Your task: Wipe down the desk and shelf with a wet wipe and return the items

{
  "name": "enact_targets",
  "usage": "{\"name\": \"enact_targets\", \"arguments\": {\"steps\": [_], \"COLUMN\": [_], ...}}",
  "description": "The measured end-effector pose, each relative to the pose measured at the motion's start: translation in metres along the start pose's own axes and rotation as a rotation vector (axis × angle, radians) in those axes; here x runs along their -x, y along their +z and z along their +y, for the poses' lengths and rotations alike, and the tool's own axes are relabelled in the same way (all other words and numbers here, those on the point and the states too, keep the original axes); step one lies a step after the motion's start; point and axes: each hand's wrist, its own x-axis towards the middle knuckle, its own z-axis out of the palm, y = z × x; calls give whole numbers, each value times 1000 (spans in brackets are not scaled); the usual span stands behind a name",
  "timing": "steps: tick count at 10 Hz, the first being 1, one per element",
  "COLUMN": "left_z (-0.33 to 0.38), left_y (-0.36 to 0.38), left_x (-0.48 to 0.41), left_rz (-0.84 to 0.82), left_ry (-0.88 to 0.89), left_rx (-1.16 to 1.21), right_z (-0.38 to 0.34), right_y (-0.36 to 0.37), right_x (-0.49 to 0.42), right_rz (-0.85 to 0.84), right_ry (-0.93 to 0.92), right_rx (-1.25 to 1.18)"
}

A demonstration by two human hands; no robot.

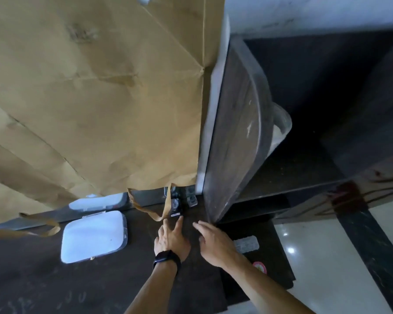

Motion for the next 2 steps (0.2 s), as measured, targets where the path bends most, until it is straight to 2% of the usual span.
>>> {"name": "enact_targets", "arguments": {"steps": [1, 2], "left_z": [14, 36], "left_y": [-14, -27], "left_x": [27, 50], "left_rz": [38, 176], "left_ry": [6, 92], "left_rx": [-16, -84], "right_z": [12, 22], "right_y": [-24, -59], "right_x": [33, 66], "right_rz": [59, 194], "right_ry": [-74, -206], "right_rx": [84, 159]}}
